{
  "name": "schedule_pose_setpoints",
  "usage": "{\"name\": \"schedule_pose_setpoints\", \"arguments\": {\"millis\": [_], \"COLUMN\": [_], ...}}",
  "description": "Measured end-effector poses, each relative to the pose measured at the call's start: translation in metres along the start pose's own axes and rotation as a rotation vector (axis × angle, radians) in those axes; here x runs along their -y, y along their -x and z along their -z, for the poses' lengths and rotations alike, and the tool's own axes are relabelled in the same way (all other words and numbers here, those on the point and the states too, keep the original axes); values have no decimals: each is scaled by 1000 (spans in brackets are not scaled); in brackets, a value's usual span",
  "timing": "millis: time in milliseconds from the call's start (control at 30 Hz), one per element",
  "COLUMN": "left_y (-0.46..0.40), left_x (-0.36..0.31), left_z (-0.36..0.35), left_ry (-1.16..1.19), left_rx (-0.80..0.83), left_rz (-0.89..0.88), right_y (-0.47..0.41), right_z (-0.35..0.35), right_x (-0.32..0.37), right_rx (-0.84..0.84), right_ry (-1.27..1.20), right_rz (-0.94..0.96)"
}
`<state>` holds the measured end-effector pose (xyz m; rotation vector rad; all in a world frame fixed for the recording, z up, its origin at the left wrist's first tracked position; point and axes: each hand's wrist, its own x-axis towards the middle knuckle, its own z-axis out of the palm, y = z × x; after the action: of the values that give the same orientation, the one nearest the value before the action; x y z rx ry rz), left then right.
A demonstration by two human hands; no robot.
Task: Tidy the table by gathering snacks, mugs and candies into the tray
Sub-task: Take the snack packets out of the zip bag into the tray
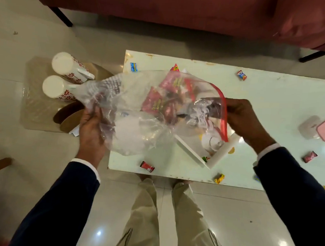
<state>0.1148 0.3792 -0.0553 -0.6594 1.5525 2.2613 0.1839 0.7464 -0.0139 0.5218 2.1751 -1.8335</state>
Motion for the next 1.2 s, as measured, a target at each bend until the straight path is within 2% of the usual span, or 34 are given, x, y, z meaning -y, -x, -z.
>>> {"name": "schedule_pose_setpoints", "arguments": {"millis": [100, 167, 267, 400, 500, 567, 633, 800, 900, 1033, 1200], "left_y": [-4, -5, -5, 4, 9, 8, 10, 13, 14, 17, 31], "left_x": [-20, -29, -37, -28, -22, -21, -19, -19, -16, -16, -29], "left_z": [10, 14, 29, 44, 52, 55, 57, 55, 56, 56, 39], "left_ry": [75, 83, 129, 258, 247, 194, 170, 148, 102, 10, -157], "left_rx": [-48, -42, 6, 7, -31, -64, -71, -119, -136, -157, -79], "left_rz": [-76, -60, 23, 124, 92, 53, 29, -23, -24, -1, 85], "right_y": [-13, -26, -61, -112, -142, -155, -163, -146, -128, -127, -89], "right_z": [30, 45, 48, 25, 1, -11, -21, -28, -34, -46, -61], "right_x": [-2, -9, -24, -37, -45, -50, -54, -65, -78, -96, -82], "right_rx": [-104, -157, -128, 51, 174, 178, 68, -296, -283, -220, -337], "right_ry": [-111, -109, 200, 602, 798, 876, 848, 559, 395, 405, 240], "right_rz": [-35, -119, -196, -207, -180, -158, -161, -223, -350, -352, -408]}}
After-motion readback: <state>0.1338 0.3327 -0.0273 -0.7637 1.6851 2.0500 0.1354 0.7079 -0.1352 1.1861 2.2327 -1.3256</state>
